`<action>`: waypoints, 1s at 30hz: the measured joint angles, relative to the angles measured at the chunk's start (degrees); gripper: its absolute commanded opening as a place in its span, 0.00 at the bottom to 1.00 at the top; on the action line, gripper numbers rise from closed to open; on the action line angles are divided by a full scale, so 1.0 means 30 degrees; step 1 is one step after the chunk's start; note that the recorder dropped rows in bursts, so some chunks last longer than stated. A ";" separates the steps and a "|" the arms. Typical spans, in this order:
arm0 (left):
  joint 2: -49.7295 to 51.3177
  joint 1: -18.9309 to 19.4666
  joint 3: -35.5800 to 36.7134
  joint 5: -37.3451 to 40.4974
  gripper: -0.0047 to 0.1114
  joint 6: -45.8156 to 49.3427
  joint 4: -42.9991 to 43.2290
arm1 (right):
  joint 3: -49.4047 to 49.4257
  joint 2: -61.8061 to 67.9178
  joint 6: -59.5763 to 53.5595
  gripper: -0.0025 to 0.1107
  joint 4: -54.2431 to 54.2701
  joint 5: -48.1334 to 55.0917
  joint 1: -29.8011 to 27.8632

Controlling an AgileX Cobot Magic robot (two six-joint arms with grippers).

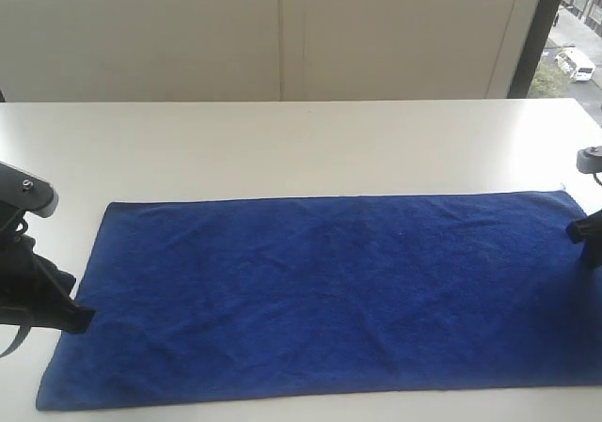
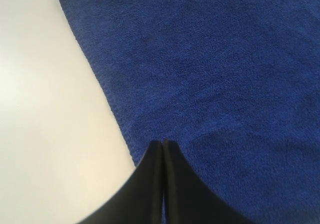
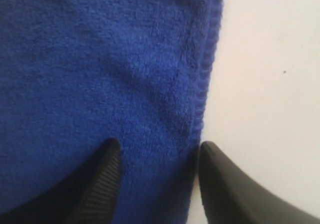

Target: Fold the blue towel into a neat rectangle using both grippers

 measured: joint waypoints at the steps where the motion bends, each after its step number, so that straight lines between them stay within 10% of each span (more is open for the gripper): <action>1: 0.0000 0.0000 0.0000 0.0000 0.04 0.0000 0.0000 | 0.0000 0.0046 0.0000 0.34 0.0139 0.0075 -0.0038; 30: 0.0000 0.0000 0.0000 0.0000 0.04 0.0000 0.0000 | 0.0003 -0.1342 -0.0390 0.11 0.1817 0.0993 0.2036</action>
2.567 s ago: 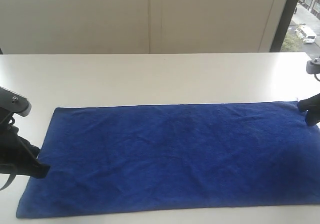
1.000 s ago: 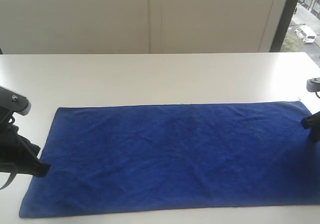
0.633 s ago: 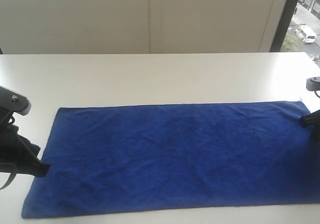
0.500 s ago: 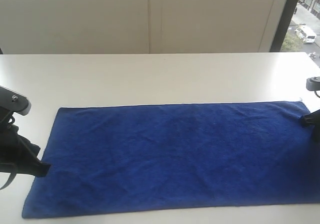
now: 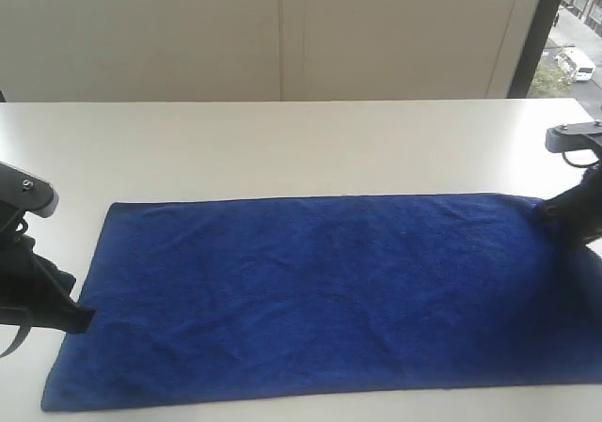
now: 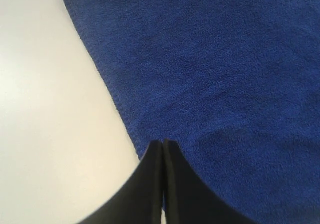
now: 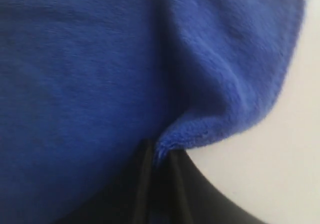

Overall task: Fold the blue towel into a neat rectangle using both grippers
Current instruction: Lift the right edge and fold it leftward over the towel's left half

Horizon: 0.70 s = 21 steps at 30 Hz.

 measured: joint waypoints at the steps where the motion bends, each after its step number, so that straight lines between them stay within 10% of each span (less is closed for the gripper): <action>1: 0.0000 0.0000 0.0000 0.0000 0.04 0.0000 0.0000 | 0.0000 0.0000 0.0000 0.11 0.0153 0.0122 0.0458; 21: 0.0000 0.0000 0.0000 -0.0045 0.04 0.0000 0.0000 | -0.8186 0.2436 0.0203 0.11 0.4630 -0.0886 1.4358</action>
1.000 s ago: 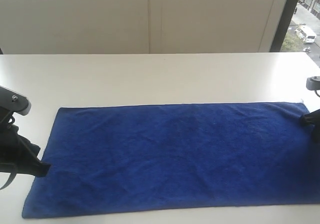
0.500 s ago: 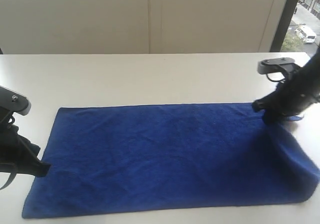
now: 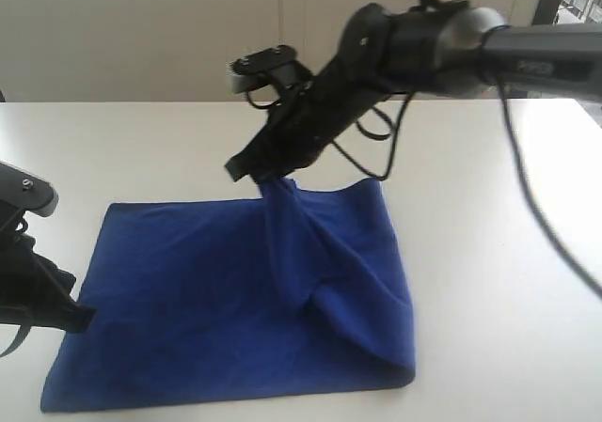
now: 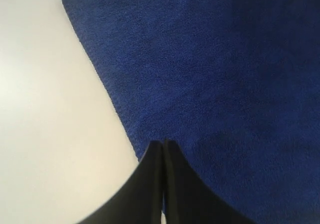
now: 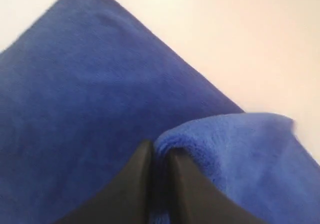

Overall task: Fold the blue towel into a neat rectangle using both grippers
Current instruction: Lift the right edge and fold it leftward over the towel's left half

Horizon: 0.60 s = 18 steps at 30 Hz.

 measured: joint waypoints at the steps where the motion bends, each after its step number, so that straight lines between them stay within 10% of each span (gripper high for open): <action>1: 0.0000 0.0000 0.0000 0.0000 0.04 0.0000 0.0000 | -0.0611 0.0544 0.0039 0.11 0.0000 0.0039 0.0471; 18: 0.0000 0.0000 0.0000 -0.1069 0.04 -0.0065 0.0000 | -0.8202 0.3437 0.1282 0.11 0.0357 0.4574 0.4055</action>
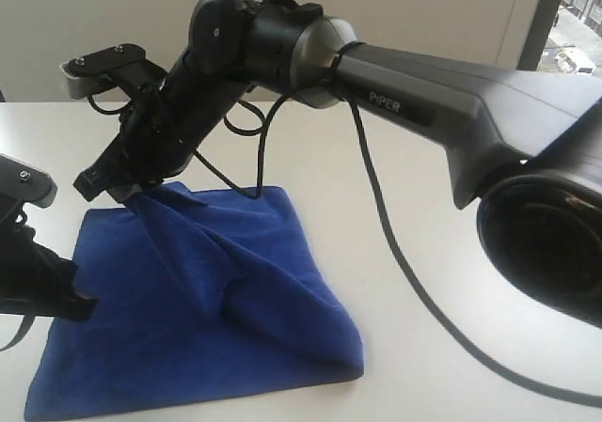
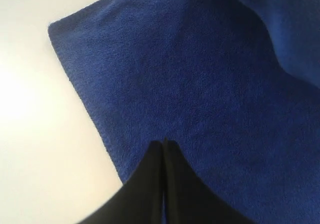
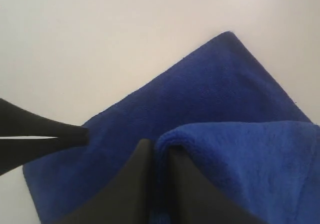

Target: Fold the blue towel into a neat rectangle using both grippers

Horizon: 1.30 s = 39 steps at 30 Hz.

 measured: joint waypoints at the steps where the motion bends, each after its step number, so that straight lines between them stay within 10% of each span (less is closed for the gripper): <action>1: 0.0000 0.0000 0.0000 -0.0141 0.04 0.0000 0.0000 | -0.0214 0.0000 0.0101 0.11 0.0149 0.0271 0.0000; 17: 0.0000 0.3803 0.0000 -0.0868 0.04 0.0000 -0.0875 | -0.0539 0.1852 -0.0204 0.12 0.1113 -0.1259 0.1008; 26: 0.0000 0.3803 0.0035 -0.0868 0.04 0.0000 -0.0917 | -0.0539 0.2727 -0.2267 0.62 0.1502 -0.1702 0.1516; 39: 0.0000 0.3803 0.0035 -0.0832 0.04 -0.0053 -0.0945 | -0.0654 -0.0113 -0.2176 0.42 -0.3713 -0.0436 0.0645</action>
